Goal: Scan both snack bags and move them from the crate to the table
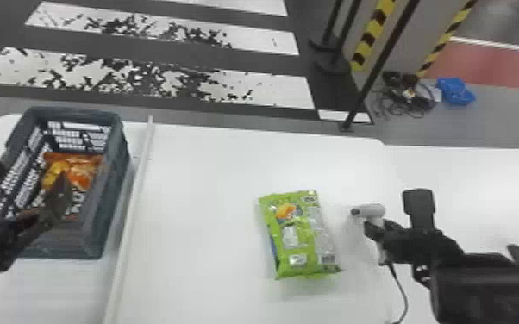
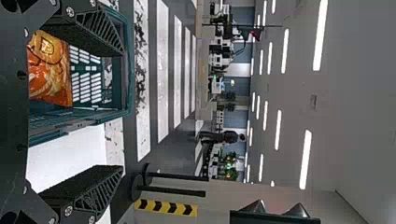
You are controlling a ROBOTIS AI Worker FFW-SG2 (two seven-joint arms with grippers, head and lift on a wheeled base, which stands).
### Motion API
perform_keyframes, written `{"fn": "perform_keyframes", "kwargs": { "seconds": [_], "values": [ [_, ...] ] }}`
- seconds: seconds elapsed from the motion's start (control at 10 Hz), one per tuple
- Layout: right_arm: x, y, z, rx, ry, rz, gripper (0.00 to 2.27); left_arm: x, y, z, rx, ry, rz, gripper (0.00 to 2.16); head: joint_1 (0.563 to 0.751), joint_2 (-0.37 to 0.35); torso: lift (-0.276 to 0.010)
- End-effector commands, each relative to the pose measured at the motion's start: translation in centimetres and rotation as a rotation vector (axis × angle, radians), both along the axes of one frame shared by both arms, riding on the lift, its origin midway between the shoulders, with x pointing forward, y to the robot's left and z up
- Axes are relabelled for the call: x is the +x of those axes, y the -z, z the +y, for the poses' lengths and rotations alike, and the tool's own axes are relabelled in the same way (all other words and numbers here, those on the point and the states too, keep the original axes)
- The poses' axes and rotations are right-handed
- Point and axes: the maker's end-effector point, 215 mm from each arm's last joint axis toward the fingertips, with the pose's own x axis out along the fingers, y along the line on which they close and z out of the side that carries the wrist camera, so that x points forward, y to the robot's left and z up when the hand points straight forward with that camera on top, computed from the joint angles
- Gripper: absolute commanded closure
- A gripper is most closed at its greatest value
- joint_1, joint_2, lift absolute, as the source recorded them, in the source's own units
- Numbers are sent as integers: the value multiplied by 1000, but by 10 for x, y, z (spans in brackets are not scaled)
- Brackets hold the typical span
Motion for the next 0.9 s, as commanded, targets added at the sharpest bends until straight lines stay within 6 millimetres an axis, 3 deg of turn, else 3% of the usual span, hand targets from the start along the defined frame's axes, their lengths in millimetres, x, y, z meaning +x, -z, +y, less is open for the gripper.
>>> {"fn": "perform_keyframes", "kwargs": {
  "seconds": [0.0, 0.3, 0.6, 0.8],
  "values": [
    [-32, -19, 6, 19, 25, 27, 2246, 1, 1, 0, -2, -1, 1, 147, 695, -202, -35],
    [-85, -45, 44, 82, 20, 82, 2246, 0, 4, 1, -3, -2, 7, 147, 695, -187, -35],
    [-121, -58, 86, 132, -18, 128, 2246, -2, 6, 3, -6, -10, 4, 147, 695, -139, -35],
    [-130, -59, 105, 158, -41, 150, 2246, -3, 5, 3, -7, -11, -2, 147, 695, -106, -35]
  ]
}}
